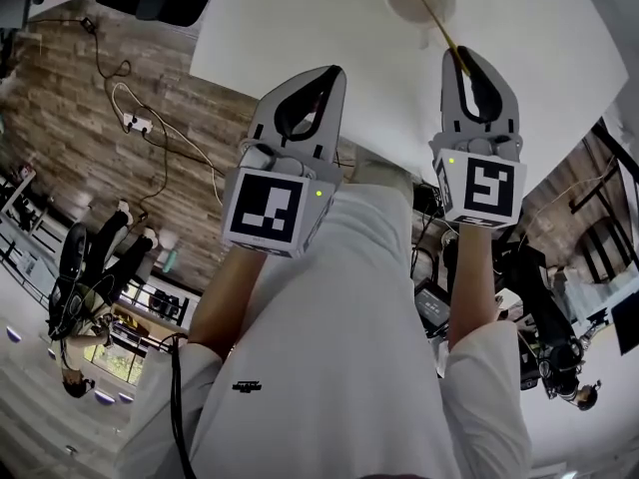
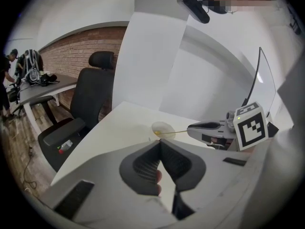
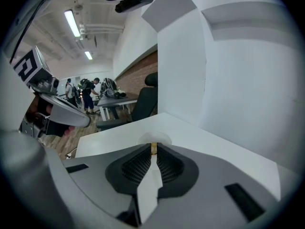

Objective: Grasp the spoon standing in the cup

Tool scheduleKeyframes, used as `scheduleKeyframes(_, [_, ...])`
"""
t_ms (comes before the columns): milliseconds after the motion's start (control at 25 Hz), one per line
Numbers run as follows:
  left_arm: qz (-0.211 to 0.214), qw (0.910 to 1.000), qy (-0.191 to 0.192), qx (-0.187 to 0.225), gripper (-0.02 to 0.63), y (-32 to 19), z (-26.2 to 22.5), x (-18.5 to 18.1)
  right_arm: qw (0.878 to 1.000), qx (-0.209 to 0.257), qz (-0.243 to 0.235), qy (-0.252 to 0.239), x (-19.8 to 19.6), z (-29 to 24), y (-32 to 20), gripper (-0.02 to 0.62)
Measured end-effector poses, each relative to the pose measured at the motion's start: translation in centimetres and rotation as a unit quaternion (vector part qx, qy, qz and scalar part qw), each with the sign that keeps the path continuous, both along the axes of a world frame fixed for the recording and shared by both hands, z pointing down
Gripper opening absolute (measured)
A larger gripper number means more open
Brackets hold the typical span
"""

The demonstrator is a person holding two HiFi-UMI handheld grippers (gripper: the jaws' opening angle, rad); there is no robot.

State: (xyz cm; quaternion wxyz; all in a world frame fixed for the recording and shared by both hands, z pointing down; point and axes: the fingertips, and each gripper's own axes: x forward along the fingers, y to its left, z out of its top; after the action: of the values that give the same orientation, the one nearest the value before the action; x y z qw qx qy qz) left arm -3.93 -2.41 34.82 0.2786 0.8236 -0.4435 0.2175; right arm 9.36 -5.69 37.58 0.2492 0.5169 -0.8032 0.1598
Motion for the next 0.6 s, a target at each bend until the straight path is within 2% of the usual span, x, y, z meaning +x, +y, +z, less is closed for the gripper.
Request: scheduleKeyframes(600, [0.042, 0.9977, 0.01, 0.052, 0.009, 1.5, -4.0, 0.1, 0.998, 0.05, 0.041, 0.001, -0.3, -6.2, 3.0, 0.04])
